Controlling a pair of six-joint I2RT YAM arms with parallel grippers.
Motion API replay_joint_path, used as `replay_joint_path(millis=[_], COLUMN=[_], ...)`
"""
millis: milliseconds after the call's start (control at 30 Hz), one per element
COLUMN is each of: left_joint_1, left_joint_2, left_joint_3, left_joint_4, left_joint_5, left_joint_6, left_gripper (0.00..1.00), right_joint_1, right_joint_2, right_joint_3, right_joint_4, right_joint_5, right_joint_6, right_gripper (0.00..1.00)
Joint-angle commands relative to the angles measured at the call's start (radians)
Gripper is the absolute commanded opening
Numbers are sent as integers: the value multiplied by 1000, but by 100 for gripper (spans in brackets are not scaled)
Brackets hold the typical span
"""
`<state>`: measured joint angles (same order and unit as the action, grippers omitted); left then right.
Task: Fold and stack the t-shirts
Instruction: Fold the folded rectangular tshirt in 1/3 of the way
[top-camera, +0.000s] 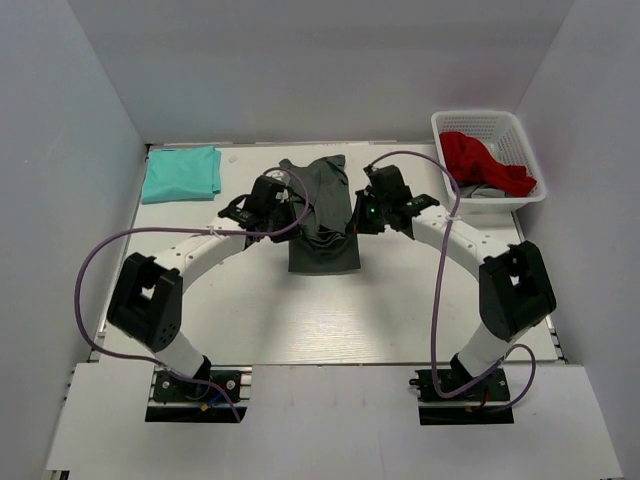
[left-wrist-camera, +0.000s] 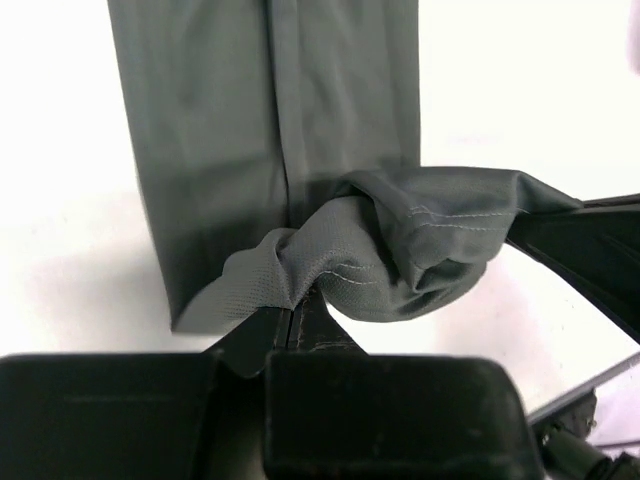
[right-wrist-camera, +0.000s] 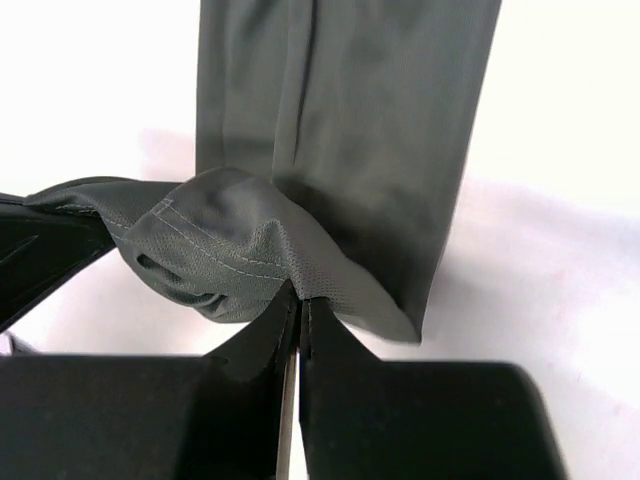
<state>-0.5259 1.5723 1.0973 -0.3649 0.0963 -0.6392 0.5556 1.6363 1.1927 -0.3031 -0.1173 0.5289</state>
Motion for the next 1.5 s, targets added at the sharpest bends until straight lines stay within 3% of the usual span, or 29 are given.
replay_joint_path(millis=[0,633,700,733,767,833,867,900,1000,1100,1300,1400,1467], left_joint_1=[27,121,130,130,151,185,194,205,224,224,224,193,184], left_joint_2=[55,308,340,357,392,425,434,434,407,322,145,42,5], left_joint_3=[82,243,282,300,349,450,481,507,523,438,138,-6,-77], left_joint_4=[18,77,63,48,18,-32,-70,-86,-65,-6,52,84,127], left_joint_5=[16,109,100,88,74,39,25,14,25,59,111,111,198], left_joint_6=[48,58,58,58,58,47,47,47,38,38,29,29,29], left_gripper=[0,0,13,30,54,75,94,100,100,100,100,100,100], right_joint_1=[-22,-100,-111,-117,-129,-144,-154,-158,-164,-157,-125,-108,-111], right_joint_2=[64,347,396,408,440,490,514,522,467,371,229,194,122], right_joint_3=[88,327,375,387,434,567,596,617,608,445,190,122,-3], right_joint_4=[10,29,19,22,12,-25,-39,-42,-7,90,199,148,162], right_joint_5=[11,-51,-58,-70,-74,-117,-127,-134,-174,-226,-360,-340,-285], right_joint_6=[-39,-40,-33,-35,-35,-50,-53,-67,-73,-98,-147,-144,-115], right_gripper=[0,0,15,35,47,70,83,90,90,90,90,90,90])
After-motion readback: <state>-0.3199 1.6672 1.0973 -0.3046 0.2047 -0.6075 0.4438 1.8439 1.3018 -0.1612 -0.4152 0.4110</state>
